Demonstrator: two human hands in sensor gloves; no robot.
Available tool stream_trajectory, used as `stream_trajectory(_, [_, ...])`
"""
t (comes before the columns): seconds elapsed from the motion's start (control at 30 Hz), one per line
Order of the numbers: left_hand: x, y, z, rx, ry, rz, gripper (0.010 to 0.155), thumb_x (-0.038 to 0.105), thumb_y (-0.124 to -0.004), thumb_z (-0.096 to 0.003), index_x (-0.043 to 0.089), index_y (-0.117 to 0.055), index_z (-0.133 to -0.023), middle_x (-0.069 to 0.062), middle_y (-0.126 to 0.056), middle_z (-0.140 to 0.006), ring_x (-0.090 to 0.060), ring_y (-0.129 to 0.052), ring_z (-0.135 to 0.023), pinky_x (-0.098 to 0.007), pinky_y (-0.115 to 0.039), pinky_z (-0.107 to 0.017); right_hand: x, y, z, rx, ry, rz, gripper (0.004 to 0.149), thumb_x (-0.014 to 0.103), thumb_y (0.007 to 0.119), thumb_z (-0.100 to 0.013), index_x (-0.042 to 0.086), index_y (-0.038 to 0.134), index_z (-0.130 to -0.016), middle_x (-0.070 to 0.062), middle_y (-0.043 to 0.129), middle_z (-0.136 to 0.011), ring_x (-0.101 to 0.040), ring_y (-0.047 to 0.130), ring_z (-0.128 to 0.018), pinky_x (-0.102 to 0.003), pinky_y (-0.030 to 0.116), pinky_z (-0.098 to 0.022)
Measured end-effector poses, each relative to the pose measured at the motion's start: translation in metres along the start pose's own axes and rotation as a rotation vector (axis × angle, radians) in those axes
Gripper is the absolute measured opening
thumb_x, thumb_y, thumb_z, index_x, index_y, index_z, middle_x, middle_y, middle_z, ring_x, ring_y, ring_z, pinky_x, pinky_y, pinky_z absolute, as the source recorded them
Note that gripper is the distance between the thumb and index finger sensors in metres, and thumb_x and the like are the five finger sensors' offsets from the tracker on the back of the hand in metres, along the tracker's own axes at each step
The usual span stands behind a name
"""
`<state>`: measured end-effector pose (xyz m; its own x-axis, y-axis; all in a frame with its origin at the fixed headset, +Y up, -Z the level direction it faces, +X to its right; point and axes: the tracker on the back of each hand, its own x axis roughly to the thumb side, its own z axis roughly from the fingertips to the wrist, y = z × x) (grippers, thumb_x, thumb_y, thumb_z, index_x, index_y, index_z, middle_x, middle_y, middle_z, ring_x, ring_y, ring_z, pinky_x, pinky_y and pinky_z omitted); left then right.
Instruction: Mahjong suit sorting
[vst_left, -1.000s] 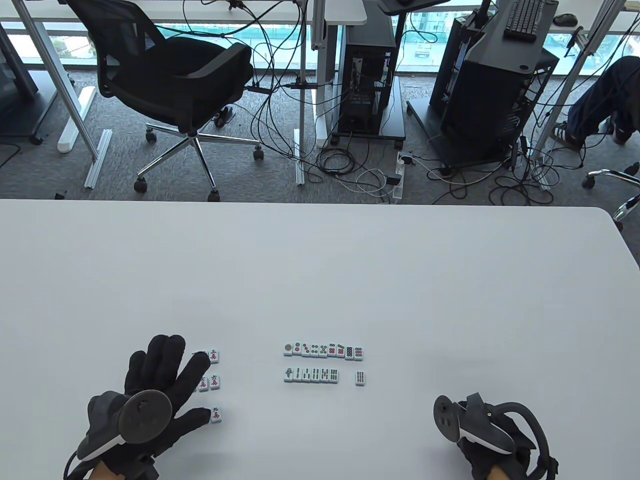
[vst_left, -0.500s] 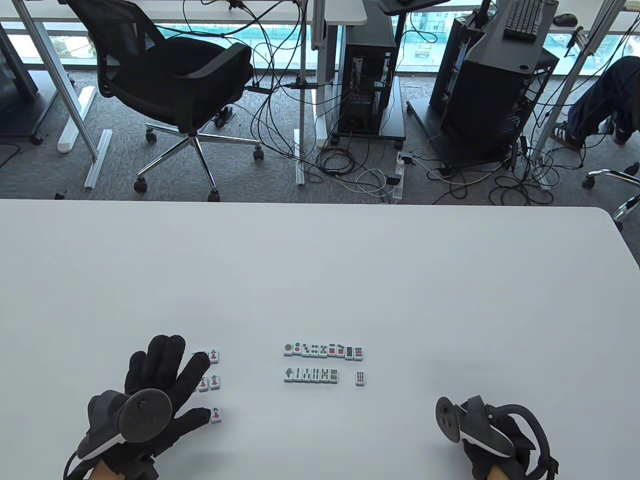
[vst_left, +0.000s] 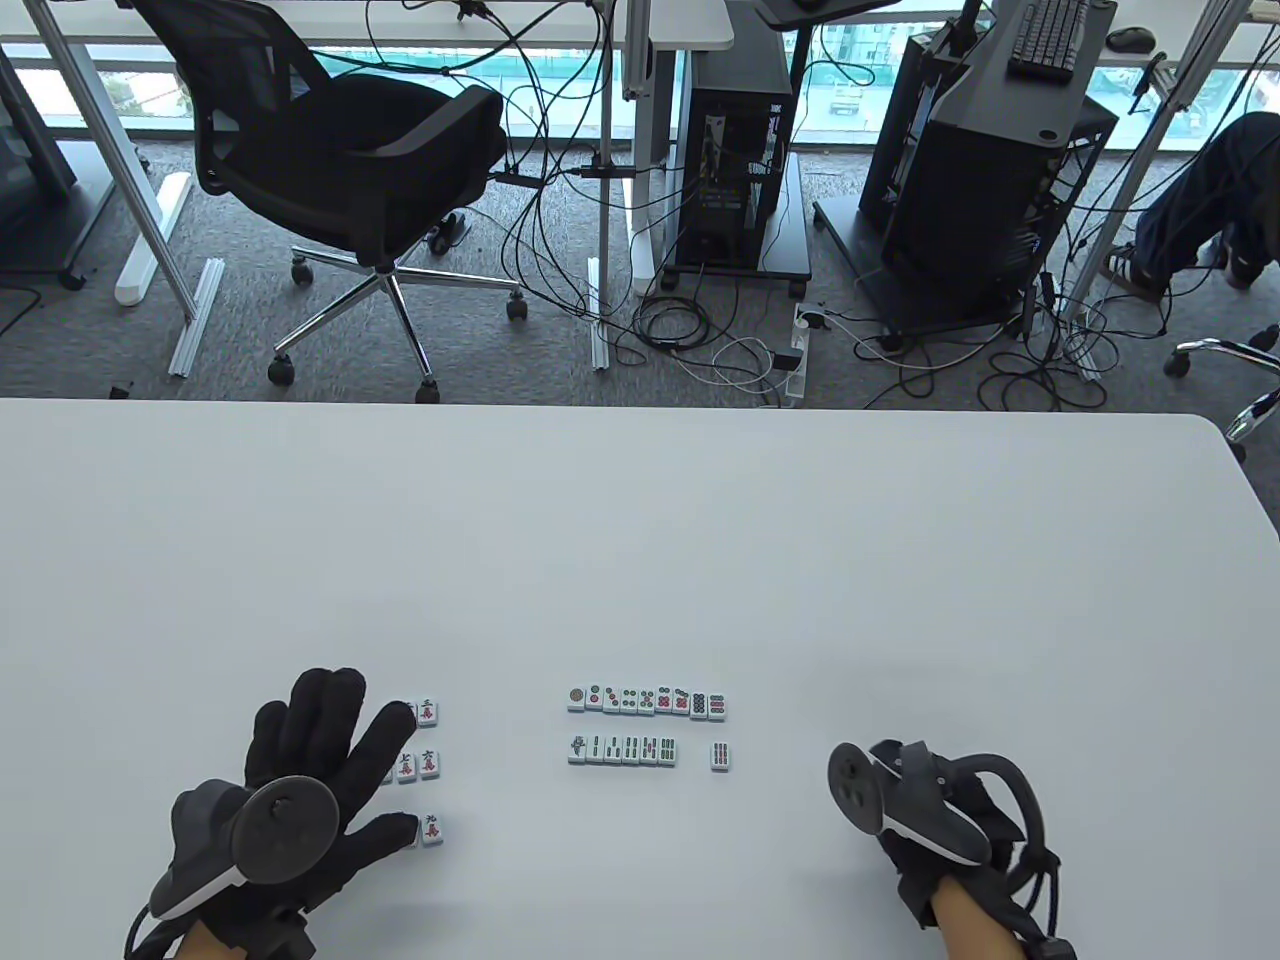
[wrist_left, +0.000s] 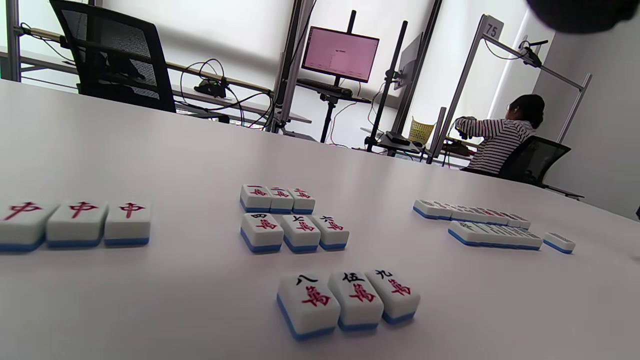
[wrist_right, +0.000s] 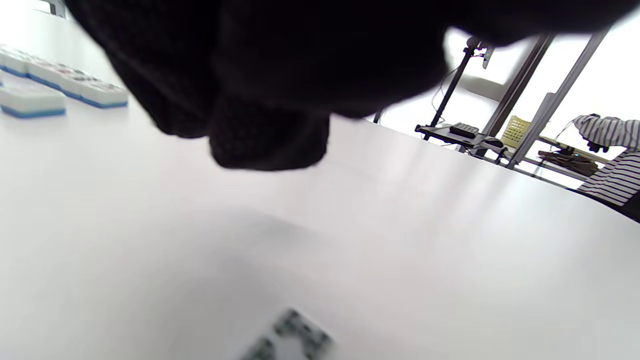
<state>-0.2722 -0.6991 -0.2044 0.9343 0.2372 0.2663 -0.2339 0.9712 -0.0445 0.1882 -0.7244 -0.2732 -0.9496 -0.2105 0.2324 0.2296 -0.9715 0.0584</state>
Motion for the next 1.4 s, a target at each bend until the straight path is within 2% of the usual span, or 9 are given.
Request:
stream_trajectory(0.27, [0.0, 0.001, 0.001, 0.01, -0.01, 0.006, 0.086, 0.074, -0.065, -0.0366, 0.045, -0.027, -0.108, 0.013, 0.009, -0.11, -0.02, 0.008, -0.109, -0.056, -0.007, -0.079, 0.089, -0.015, -0.039, -0.037, -0.205, -0.031, 0.059, 0.036, 0.087, -0.036, 0.005, 0.079, -0.085, -0.001, 0.099, -0.04, -0.01, 0.091, -0.012, -0.028, 0.083, -0.01])
stream_trajectory(0.4, [0.0, 0.002, 0.001, 0.016, -0.015, 0.009, 0.086, 0.074, -0.065, -0.0367, 0.045, -0.027, -0.108, 0.013, 0.009, -0.11, -0.02, 0.008, -0.109, -0.056, -0.007, -0.079, 0.116, -0.009, -0.052, -0.014, -0.246, -0.01, 0.059, 0.036, 0.087, -0.035, 0.004, 0.079, -0.085, -0.001, 0.099, -0.039, -0.01, 0.091, -0.011, -0.028, 0.083, -0.01])
stream_trajectory(0.5, [0.0, 0.002, 0.002, 0.021, -0.018, 0.01, 0.086, 0.074, -0.065, -0.0366, 0.045, -0.027, -0.108, 0.013, 0.009, -0.11, -0.02, 0.008, -0.109, -0.056, -0.007, -0.079, 0.124, -0.004, -0.057, -0.003, -0.244, 0.026, 0.058, 0.036, 0.087, -0.035, 0.004, 0.08, -0.084, -0.001, 0.099, -0.038, -0.01, 0.09, -0.01, -0.028, 0.082, -0.009])
stream_trajectory(0.87, [-0.001, 0.001, 0.002, 0.026, -0.019, 0.007, 0.086, 0.074, -0.065, -0.0367, 0.045, -0.027, -0.108, 0.013, 0.009, -0.11, -0.02, 0.009, -0.109, -0.056, -0.007, -0.079, 0.13, 0.006, -0.059, -0.038, -0.239, 0.1, 0.057, 0.036, 0.086, -0.036, 0.006, 0.081, -0.084, 0.0, 0.099, -0.035, -0.009, 0.089, -0.007, -0.027, 0.081, -0.006])
stream_trajectory(1.13, [-0.001, 0.001, 0.002, 0.023, -0.018, 0.006, 0.086, 0.074, -0.065, -0.0366, 0.045, -0.027, -0.108, 0.012, 0.009, -0.11, -0.02, 0.008, -0.109, -0.056, -0.007, -0.079, 0.127, 0.003, -0.055, -0.094, -0.238, 0.106, 0.057, 0.039, 0.083, -0.037, 0.009, 0.079, -0.086, 0.0, 0.099, -0.035, -0.009, 0.089, -0.008, -0.027, 0.082, -0.007])
stream_trajectory(1.3, [-0.001, 0.0, 0.002, 0.016, -0.018, 0.006, 0.086, 0.074, -0.065, -0.0366, 0.045, -0.028, -0.108, 0.012, 0.009, -0.11, -0.02, 0.008, -0.109, -0.056, -0.007, -0.079, 0.103, -0.013, -0.039, -0.139, -0.188, 0.079, 0.058, 0.039, 0.082, -0.038, 0.009, 0.078, -0.087, 0.0, 0.099, -0.037, -0.01, 0.09, -0.01, -0.028, 0.082, -0.008])
stream_trajectory(1.4, [-0.001, 0.0, 0.002, 0.016, -0.016, 0.006, 0.086, 0.074, -0.065, -0.0367, 0.045, -0.027, -0.108, 0.012, 0.009, -0.11, -0.02, 0.008, -0.109, -0.056, -0.007, -0.079, 0.076, -0.021, -0.025, -0.135, -0.133, 0.071, 0.059, 0.039, 0.082, -0.038, 0.009, 0.077, -0.088, -0.001, 0.1, -0.039, -0.01, 0.091, -0.011, -0.028, 0.082, -0.009])
